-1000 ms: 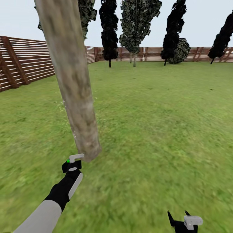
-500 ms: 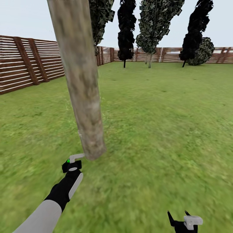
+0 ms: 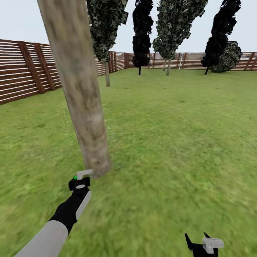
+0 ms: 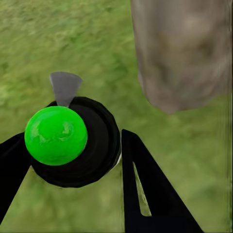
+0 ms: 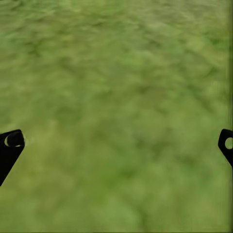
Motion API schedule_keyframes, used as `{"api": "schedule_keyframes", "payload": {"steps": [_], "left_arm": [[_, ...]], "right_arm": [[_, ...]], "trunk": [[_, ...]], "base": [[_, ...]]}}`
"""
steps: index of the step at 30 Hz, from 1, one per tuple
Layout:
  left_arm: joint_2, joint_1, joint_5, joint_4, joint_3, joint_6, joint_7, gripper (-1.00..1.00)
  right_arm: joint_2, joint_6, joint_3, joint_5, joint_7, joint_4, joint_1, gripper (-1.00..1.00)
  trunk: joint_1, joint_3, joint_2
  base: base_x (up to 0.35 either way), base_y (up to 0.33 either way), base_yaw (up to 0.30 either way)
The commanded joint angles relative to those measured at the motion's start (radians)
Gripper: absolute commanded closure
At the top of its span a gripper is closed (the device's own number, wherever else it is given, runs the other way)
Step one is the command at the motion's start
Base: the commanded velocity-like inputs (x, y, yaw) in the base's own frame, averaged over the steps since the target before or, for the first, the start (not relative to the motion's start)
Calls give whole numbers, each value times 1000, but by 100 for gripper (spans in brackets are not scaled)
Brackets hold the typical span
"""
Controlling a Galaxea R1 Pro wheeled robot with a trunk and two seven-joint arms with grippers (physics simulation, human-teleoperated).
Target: In the garden, pick up the pesticide atomizer on the floor and spray pesticide onto both trees until each tree trunk is fully covered.
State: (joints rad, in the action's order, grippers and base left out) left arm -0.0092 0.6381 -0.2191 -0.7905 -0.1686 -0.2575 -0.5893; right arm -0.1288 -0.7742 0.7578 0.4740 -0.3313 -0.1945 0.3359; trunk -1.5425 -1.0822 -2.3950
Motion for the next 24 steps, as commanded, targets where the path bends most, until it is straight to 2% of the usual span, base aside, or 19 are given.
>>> {"api": "schedule_keyframes", "payload": {"steps": [1,9,12,13,15,16,17,18,19,20,21,22,23,24], "left_arm": [[0,0,0,0,0,0,0,100],[-2,-2,0,0,-4,1,6,100],[-1,2,6,-5,-15,-10,37,100],[-1,6,7,-6,-32,-13,81,100],[-10,13,8,-12,-111,-30,178,100],[-24,15,7,-20,-131,-48,194,100],[-42,41,7,-30,-146,-80,207,100],[-43,65,7,-33,-148,-91,214,100],[-38,76,8,-33,-146,-96,217,100],[-16,82,6,-33,-144,-98,221,100],[48,86,-2,-35,-137,-100,246,100],[82,88,-4,-36,-111,-101,277,100],[91,88,-4,-37,-80,-101,295,100],[88,88,-3,-45,-69,-102,302,100]], "right_arm": [[0,0,0,0,0,0,0,-100],[-2,0,0,0,0,0,0,-100],[-2,0,0,0,0,0,0,-100],[-2,0,0,0,0,0,0,-100],[-2,0,0,0,0,0,0,-100],[-2,0,0,0,0,0,0,-100],[-3,0,0,0,0,0,0,-100],[-3,0,0,0,0,0,0,-100],[-3,0,0,0,0,0,0,-100],[-3,0,0,0,0,0,0,-100],[-3,0,0,0,0,0,0,-100],[-3,0,0,0,0,0,0,-100],[-3,0,0,0,0,0,0,-100],[-3,0,0,0,0,0,0,-100]], "trunk": [[0,0,0],[0,0,0],[0,0,0],[0,0,0],[0,0,0],[0,0,0],[0,0,0],[0,0,0],[0,0,0],[0,0,0],[0,0,0],[0,0,0],[0,0,0],[0,0,0]], "base": [[229,-204,0],[83,-63,49],[0,0,166],[0,0,25],[0,0,7],[0,0,2],[0,0,0],[0,0,0],[0,0,0],[0,0,0],[0,0,0],[0,0,0],[0,0,0],[0,0,0]]}}
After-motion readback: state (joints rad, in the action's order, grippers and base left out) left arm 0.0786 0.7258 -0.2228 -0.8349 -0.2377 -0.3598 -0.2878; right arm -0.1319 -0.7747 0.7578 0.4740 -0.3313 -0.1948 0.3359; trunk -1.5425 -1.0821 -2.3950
